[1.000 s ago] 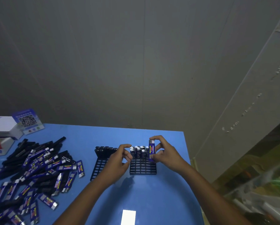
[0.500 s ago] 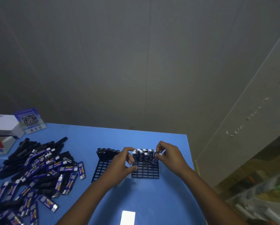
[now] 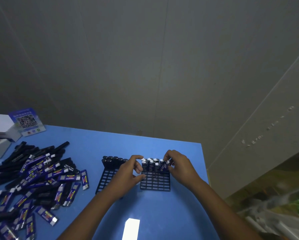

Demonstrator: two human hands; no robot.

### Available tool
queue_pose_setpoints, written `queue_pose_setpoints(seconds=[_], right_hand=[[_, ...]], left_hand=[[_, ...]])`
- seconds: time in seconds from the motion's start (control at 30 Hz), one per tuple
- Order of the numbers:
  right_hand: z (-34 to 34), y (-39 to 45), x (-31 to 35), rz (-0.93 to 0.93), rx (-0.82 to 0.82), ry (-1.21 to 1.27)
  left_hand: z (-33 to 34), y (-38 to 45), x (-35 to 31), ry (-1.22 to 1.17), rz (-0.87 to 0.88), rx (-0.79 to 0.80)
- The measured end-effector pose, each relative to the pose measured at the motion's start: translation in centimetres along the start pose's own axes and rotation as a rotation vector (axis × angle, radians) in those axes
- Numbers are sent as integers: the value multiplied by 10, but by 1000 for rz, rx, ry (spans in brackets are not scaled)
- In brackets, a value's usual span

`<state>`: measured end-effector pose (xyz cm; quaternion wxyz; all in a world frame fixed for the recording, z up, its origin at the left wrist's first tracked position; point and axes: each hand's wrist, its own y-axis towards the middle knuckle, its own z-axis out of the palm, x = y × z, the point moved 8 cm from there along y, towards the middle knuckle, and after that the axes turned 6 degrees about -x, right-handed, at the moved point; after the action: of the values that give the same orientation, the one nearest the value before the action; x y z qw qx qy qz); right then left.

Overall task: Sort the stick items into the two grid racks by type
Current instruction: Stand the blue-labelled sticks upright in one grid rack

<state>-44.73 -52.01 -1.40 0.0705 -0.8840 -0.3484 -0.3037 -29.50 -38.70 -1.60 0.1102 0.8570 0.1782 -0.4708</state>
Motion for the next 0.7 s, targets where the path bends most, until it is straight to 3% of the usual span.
queue_pose_setpoints(seconds=[0.33, 0.7], right_hand=[[11, 0, 8, -118, -12, -121], [10, 4, 5, -94, -34, -196]], left_hand=[[-4, 2, 8, -22, -12, -3], [-14, 1, 10, -70, -33, -31]])
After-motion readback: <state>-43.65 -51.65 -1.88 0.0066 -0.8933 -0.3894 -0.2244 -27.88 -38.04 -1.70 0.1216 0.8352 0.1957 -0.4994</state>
